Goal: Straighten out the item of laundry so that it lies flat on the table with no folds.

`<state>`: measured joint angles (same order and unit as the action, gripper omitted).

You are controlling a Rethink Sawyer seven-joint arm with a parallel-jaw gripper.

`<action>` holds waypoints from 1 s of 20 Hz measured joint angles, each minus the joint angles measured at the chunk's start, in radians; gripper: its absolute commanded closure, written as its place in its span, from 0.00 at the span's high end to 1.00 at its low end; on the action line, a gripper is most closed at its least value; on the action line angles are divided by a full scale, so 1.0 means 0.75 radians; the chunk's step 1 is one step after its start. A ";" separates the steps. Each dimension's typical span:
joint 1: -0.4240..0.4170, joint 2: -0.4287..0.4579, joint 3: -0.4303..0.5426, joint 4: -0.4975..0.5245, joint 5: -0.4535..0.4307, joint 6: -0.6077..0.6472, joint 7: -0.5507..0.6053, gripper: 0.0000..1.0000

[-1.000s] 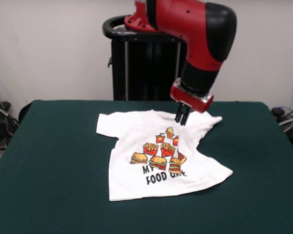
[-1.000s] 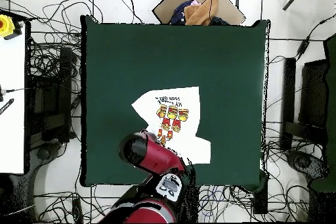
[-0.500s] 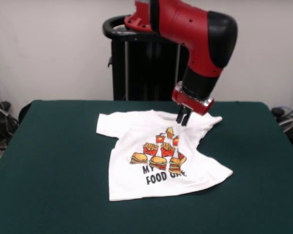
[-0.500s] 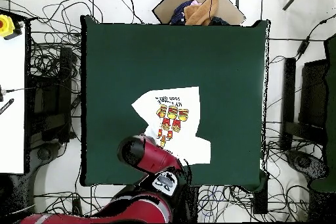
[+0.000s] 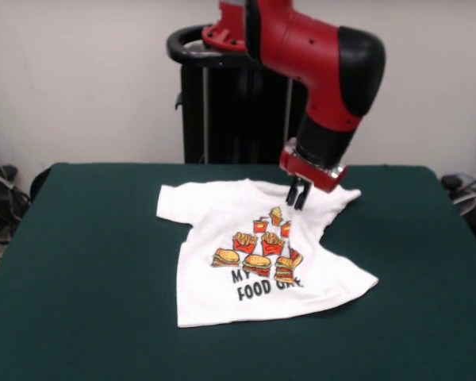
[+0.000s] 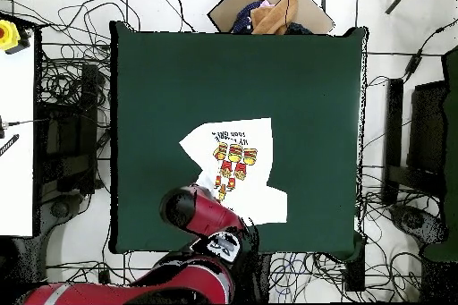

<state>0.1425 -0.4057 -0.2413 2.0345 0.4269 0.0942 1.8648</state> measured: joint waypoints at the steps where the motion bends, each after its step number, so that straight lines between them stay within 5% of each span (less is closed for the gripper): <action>1: 0.000 0.000 0.005 0.000 0.000 -0.001 0.000 0.00; 9: -0.013 -0.008 0.085 0.000 0.045 0.009 0.000 0.00; 20: 0.000 -0.029 0.158 0.001 0.216 0.264 0.039 0.00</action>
<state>0.1425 -0.4272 -0.1225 2.0350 0.5887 0.2919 1.8938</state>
